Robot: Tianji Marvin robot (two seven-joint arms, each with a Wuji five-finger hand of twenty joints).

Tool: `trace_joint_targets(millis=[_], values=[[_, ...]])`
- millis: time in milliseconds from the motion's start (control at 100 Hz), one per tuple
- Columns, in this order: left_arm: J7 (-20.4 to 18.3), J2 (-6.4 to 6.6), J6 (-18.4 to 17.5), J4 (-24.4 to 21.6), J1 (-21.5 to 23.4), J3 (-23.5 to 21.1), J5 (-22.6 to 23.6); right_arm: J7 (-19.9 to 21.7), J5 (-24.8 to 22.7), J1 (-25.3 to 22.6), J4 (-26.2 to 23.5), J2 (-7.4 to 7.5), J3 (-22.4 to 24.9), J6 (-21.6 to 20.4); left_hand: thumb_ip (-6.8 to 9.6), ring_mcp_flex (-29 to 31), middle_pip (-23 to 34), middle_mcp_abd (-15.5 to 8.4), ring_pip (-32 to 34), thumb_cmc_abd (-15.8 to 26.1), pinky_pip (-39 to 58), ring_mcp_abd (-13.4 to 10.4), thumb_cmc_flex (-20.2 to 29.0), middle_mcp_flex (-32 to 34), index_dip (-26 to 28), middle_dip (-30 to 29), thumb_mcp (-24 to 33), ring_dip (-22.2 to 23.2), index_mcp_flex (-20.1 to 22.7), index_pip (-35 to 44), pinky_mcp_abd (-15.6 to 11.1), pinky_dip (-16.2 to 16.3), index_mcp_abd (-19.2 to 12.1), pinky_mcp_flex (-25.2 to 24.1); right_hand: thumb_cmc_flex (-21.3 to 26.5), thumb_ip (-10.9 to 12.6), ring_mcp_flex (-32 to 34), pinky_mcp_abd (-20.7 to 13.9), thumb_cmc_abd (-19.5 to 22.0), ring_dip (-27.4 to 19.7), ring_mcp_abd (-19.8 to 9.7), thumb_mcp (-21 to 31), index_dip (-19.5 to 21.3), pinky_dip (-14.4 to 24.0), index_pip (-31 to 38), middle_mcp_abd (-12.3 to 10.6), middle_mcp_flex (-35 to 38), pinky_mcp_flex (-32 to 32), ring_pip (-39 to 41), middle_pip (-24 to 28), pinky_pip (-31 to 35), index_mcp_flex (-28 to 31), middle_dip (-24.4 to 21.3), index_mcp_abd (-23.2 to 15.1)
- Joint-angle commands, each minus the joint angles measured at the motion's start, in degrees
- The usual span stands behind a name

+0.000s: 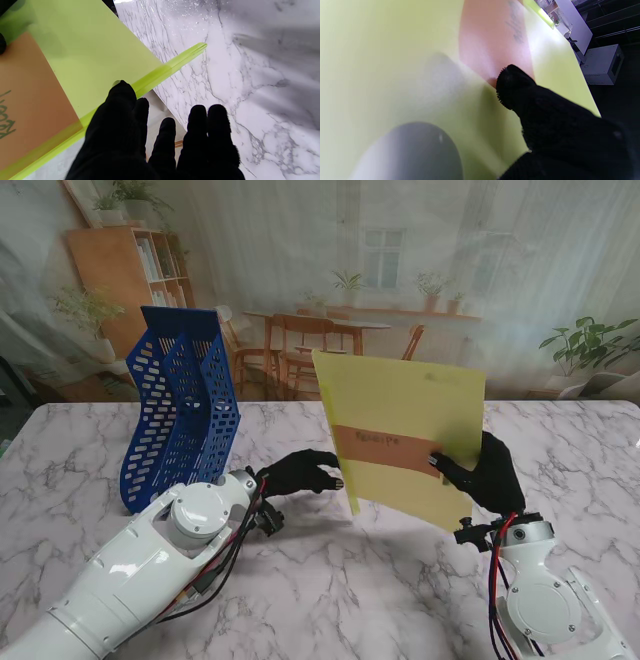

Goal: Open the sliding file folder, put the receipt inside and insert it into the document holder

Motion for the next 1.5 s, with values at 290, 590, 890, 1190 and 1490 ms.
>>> trace_joint_targets(millis=[290, 590, 890, 1190, 1490], values=[[1.15, -0.95, 0.33, -1.6, 1.24, 0.29, -1.38, -0.79, 0.01, 0.1, -0.1, -0.37, -0.58, 0.8, 0.85, 12.01, 5.68, 0.93, 6.05, 0.82, 6.65, 0.19, 8.41, 23.1, 4.24, 12.05, 2.43, 2.4, 7.95, 14.52, -2.25, 1.25, 0.64, 8.92, 4.55, 2.94, 2.05, -0.75, 4.76, -0.41, -2.28, 3.69, 1.28, 0.06, 5.03, -1.04, -0.69, -0.03, 0.06, 0.21, 0.12, 1.95, -0.11, -7.67], [4.52, -2.02, 0.92, -1.39, 1.47, 0.84, -1.42, -0.85, -0.02, 0.12, -0.09, -0.38, -0.87, 1.39, 0.94, 16.83, 6.35, 1.47, 9.42, 1.27, 10.95, 1.29, 8.49, 29.53, 3.46, 15.07, 2.87, 4.48, 9.56, 19.26, -1.07, 2.14, 1.96, 12.41, 4.58, 2.96, 2.09, -0.7, 4.85, -0.32, -2.26, 3.67, 1.21, 0.07, 5.05, -0.94, -0.73, -0.02, 0.17, 0.36, 0.09, 1.94, -0.2, -7.63], [6.01, -2.38, 1.16, -2.11, 1.31, 0.78, -1.26, -2.12, -4.97, 0.75, 1.81, -0.15, -1.16, 1.45, 1.13, 18.4, 7.26, 0.76, 10.55, 1.46, 12.69, 0.56, 8.0, 31.0, 3.81, 15.9, 2.75, 5.38, 8.82, 20.65, -1.64, 2.61, 1.77, 13.71, 4.53, 2.99, 2.3, -0.52, 4.65, 0.77, -2.27, 3.98, 1.06, 0.51, 5.1, -0.4, -0.35, 0.61, 2.86, 0.56, 0.89, 2.14, -0.3, -7.4], [5.36, -1.74, 1.37, -3.5, 1.32, -0.37, 0.26, -0.4, -8.44, 1.27, 3.05, 0.65, -1.13, 2.47, 1.28, 18.94, 7.35, 0.41, 10.83, 1.38, 13.24, 0.26, 7.59, 31.65, 2.96, 15.56, 2.81, 5.42, 9.06, 20.83, -1.86, 2.46, 1.64, 14.4, 4.51, 2.94, 2.24, 0.24, 4.01, 3.49, -1.44, 4.7, 0.92, 2.45, 5.03, 0.64, 0.08, 1.27, 9.97, 0.62, 3.28, 2.74, 0.24, -6.88], [3.91, -1.18, 1.58, -3.82, 0.77, -0.44, 1.44, 2.29, -11.72, 1.75, 3.48, 1.62, -1.77, 4.27, 1.28, 19.28, 7.39, 0.53, 11.25, 1.15, 14.19, 0.3, 7.28, 32.17, 2.43, 15.16, 2.6, 5.57, 9.44, 20.76, -1.67, 2.74, 1.43, 14.23, 4.57, 2.91, 2.15, 0.72, 3.53, 3.91, -1.02, 5.21, 0.89, 3.04, 4.9, 1.02, 0.4, 1.42, 10.99, 0.46, 3.64, 3.24, 0.36, -6.61]])
